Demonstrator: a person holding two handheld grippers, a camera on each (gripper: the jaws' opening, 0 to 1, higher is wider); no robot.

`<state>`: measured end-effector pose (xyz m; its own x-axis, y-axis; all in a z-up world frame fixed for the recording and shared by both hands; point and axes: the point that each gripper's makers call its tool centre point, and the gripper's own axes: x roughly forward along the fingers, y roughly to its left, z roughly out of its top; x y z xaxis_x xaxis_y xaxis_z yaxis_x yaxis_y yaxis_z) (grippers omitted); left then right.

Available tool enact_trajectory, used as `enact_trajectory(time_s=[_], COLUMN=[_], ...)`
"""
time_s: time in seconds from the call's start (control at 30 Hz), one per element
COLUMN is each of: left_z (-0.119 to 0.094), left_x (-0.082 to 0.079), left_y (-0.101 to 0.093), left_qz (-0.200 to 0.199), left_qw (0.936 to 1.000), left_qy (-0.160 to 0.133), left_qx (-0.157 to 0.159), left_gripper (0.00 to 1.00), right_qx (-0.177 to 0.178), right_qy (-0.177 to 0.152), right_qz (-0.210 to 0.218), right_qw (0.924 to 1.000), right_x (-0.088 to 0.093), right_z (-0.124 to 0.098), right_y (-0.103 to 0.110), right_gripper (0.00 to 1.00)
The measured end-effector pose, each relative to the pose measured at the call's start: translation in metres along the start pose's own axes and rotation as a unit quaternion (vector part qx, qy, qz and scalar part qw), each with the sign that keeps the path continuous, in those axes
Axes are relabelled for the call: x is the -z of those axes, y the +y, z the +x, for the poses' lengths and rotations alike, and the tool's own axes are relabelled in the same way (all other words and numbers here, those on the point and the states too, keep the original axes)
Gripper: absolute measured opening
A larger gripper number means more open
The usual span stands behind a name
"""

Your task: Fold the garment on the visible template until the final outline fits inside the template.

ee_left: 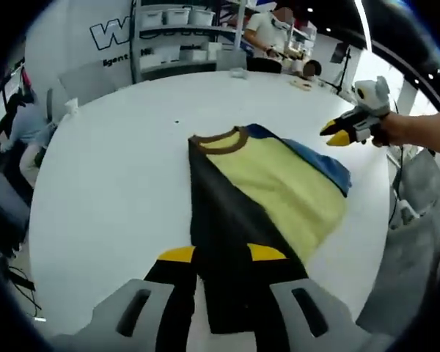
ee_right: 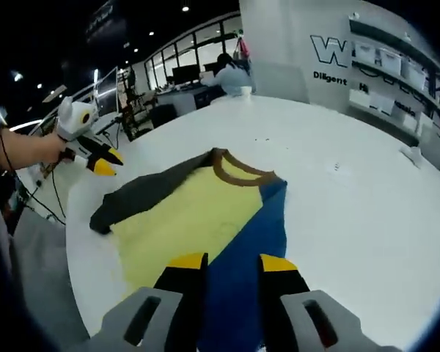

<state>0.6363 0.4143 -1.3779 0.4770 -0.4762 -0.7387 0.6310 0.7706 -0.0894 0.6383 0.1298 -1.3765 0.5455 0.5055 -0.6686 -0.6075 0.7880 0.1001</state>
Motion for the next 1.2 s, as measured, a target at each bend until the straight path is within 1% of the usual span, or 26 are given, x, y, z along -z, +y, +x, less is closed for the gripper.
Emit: enact_trajectory(time_s=[0.03, 0.07, 0.13, 0.2, 0.23, 0.27, 0.33, 0.37, 0.43, 0.53, 0.6, 0.67, 0.73, 0.8, 0.83, 0.87, 0.93, 0.97, 1.03, 1.1, 1.13, 1.2], left_z=[-0.001, -0.002, -0.002, -0.001, -0.001, -0.001, 0.001, 0.002, 0.004, 0.008, 0.009, 0.014, 0.016, 0.021, 0.022, 0.023, 0.025, 0.025, 0.025, 0.023, 0.023, 0.020], left_x=[0.006, 0.015, 0.029, 0.041, 0.044, 0.047, 0.054, 0.056, 0.060, 0.067, 0.070, 0.076, 0.079, 0.082, 0.083, 0.083, 0.080, 0.078, 0.077, 0.076, 0.076, 0.077], left_y=[-0.005, -0.012, -0.025, -0.035, -0.039, -0.043, -0.053, -0.058, -0.063, -0.065, -0.066, -0.068, -0.069, -0.070, -0.071, -0.069, -0.069, -0.069, -0.065, -0.063, -0.063, -0.064], left_qz=[0.002, 0.006, 0.009, 0.008, 0.010, 0.015, 0.027, 0.035, 0.051, 0.066, 0.064, 0.063, 0.063, 0.064, 0.065, 0.069, 0.078, 0.080, 0.080, 0.070, 0.067, 0.064], left_qw=[1.0000, 0.9999, 0.9998, 0.9996, 0.9996, 0.9994, 0.9989, 0.9985, 0.9976, 0.9961, 0.9962, 0.9959, 0.9957, 0.9956, 0.9955, 0.9951, 0.9946, 0.9946, 0.9945, 0.9956, 0.9958, 0.9962], left_qy=[0.003, 0.009, 0.019, 0.026, 0.028, 0.030, 0.038, 0.040, 0.047, 0.058, 0.058, 0.065, 0.067, 0.068, 0.068, 0.068, 0.063, 0.059, 0.059, 0.055, 0.055, 0.053], left_qx=[0.000, 0.000, 0.002, 0.003, 0.002, 0.002, 0.006, 0.008, 0.008, 0.001, -0.001, -0.002, -0.006, -0.010, -0.012, -0.021, -0.027, -0.028, -0.033, -0.030, -0.029, -0.026], left_gripper=[0.28, 0.29, 0.31, 0.35, 0.37, 0.40, 0.40, 0.40, 0.41, 0.41, 0.40, 0.40, 0.40, 0.40, 0.40, 0.41, 0.39, 0.38, 0.34, 0.24, 0.21, 0.18], right_qx=[0.005, 0.007, 0.010, 0.014, 0.020, 0.019, 0.028, 0.029, 0.036, 0.037, 0.044, 0.050, 0.066, 0.066, 0.068, 0.072, 0.075, 0.079, 0.081, 0.085, 0.085, 0.091], right_qy=[0.002, 0.002, 0.003, 0.009, 0.008, 0.010, 0.013, 0.015, 0.023, 0.027, 0.030, 0.031, 0.036, 0.039, 0.040, 0.043, 0.047, 0.048, 0.050, 0.049, 0.048, 0.049], right_qz=[-0.005, -0.003, -0.003, -0.016, -0.024, -0.023, -0.029, -0.044, -0.058, -0.058, -0.056, -0.055, -0.065, -0.053, -0.054, -0.058, -0.051, -0.056, -0.057, -0.056, -0.056, -0.058], right_qw=[1.0000, 1.0000, 0.9999, 0.9997, 0.9995, 0.9995, 0.9991, 0.9985, 0.9974, 0.9973, 0.9970, 0.9968, 0.9950, 0.9956, 0.9954, 0.9948, 0.9947, 0.9941, 0.9938, 0.9936, 0.9937, 0.9930], right_x=[0.006, 0.013, 0.021, 0.031, 0.035, 0.038, 0.043, 0.046, 0.051, 0.058, 0.062, 0.064, 0.068, 0.072, 0.074, 0.077, 0.079, 0.081, 0.083, 0.084, 0.084, 0.084], right_z=[-0.003, -0.006, -0.008, -0.011, -0.012, -0.013, -0.014, -0.014, -0.015, -0.012, -0.009, -0.007, -0.006, -0.004, -0.003, -0.003, -0.003, -0.003, -0.002, -0.002, -0.001, -0.002], right_y=[0.004, 0.010, 0.019, 0.028, 0.031, 0.034, 0.037, 0.040, 0.043, 0.051, 0.051, 0.051, 0.046, 0.045, 0.044, 0.043, 0.040, 0.039, 0.036, 0.034, 0.033, 0.031], right_gripper=[0.23, 0.23, 0.23, 0.24, 0.25, 0.25, 0.25, 0.24, 0.23, 0.22, 0.22, 0.22, 0.24, 0.24, 0.24, 0.24, 0.24, 0.23, 0.20, 0.16, 0.15, 0.12])
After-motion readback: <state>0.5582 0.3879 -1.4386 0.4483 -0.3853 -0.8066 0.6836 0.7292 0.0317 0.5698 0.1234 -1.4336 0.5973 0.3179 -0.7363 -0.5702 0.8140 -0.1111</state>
